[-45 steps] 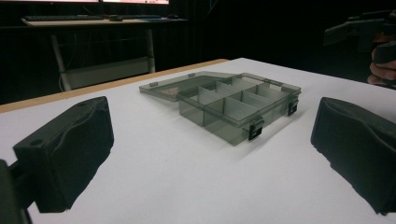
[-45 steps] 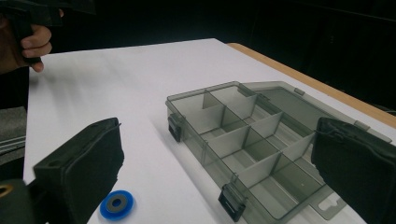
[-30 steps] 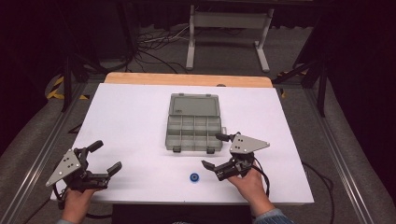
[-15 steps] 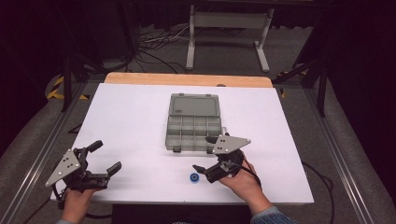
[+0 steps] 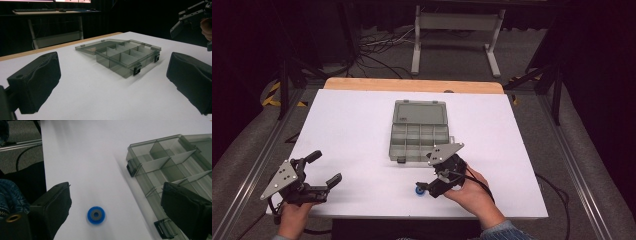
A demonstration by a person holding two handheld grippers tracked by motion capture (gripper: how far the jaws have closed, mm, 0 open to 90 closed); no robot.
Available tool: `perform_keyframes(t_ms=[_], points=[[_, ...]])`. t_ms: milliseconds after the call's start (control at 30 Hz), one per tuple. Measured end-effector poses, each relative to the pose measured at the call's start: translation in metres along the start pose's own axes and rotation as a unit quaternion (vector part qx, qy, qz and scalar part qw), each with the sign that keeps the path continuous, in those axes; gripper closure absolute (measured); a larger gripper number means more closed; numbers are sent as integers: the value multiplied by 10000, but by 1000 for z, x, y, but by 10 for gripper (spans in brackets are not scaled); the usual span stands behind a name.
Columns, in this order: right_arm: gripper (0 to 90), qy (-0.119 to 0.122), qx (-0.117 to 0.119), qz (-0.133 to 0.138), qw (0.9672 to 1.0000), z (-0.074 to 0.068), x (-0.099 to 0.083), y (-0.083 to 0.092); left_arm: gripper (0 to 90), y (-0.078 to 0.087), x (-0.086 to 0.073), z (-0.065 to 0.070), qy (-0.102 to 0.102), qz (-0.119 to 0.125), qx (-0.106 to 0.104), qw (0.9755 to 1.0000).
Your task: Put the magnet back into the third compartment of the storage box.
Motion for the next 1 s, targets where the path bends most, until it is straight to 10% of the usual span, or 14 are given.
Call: perform_keyframes(t_ms=[567,1000], points=[[97,139,341,-1076,9935,-5,-6,-5,1,0,0,0,9,-4,-3,10000],[122,84,518,-1142,9921,-11,-14,-16,1,1,0,0,14,8,8,10000]])
Point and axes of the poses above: each handheld gripper's, and its own axes: y roughly backward along the jaws, x roughly out of its top, z roughly to its right, the point moved 8 cm from there along -y, roughly forward along the jaws, and after that the axes turned 7 degrees about y, right-handed, at the moved point
